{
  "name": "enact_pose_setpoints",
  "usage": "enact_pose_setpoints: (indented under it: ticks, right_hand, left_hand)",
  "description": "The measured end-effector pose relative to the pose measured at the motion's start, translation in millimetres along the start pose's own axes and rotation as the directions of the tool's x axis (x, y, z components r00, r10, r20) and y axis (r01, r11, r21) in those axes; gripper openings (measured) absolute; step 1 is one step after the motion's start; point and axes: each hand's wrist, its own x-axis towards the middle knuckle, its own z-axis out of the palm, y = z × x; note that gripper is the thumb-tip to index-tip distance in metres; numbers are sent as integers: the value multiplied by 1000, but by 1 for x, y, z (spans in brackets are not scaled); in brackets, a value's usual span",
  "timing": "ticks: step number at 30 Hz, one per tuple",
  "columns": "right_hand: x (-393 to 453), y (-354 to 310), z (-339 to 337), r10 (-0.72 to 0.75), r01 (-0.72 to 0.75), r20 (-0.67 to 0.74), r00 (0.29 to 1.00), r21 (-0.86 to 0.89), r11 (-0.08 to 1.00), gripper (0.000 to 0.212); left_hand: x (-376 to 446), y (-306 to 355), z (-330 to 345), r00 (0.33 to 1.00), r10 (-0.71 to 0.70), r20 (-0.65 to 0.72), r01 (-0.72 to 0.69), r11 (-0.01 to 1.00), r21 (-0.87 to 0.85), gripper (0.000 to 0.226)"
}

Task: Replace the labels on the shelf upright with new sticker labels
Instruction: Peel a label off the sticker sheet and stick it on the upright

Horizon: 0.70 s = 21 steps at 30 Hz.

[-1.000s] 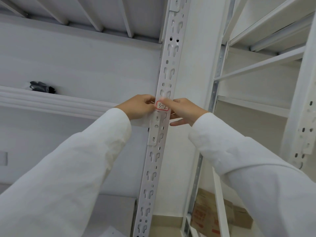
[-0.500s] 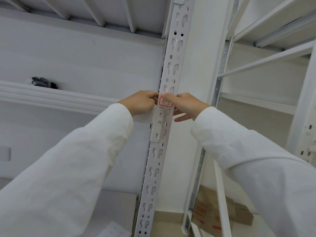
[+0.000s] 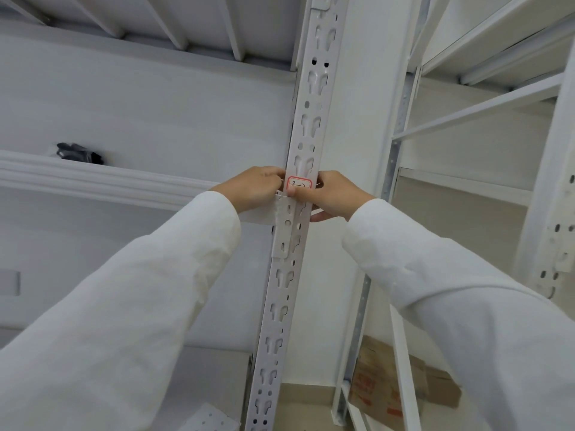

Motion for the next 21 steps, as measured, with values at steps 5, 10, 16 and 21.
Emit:
enact_pose_setpoints:
  ticks: [5,10,16,21]
  right_hand:
    - [-5,14,-13,0,-33,149,989,219,975,29]
    - [-4,6,-11,74,-100,117,990,236,967,25]
    - [-7,11,-14,14,-48,157,987,215,975,27]
    - [-7,13,-11,-2,-26,128,992,218,976,35]
  left_hand:
    - [1,-1,0,1000,7,-4,-7,1000,6,44]
    - [2,-3,-1,1000,7,-5,-7,1000,0,43]
    - [0,-2,1,1000,13,-7,-13,1000,-1,39]
    - [-1,-1,1,1000,31,-6,-31,999,-13,38]
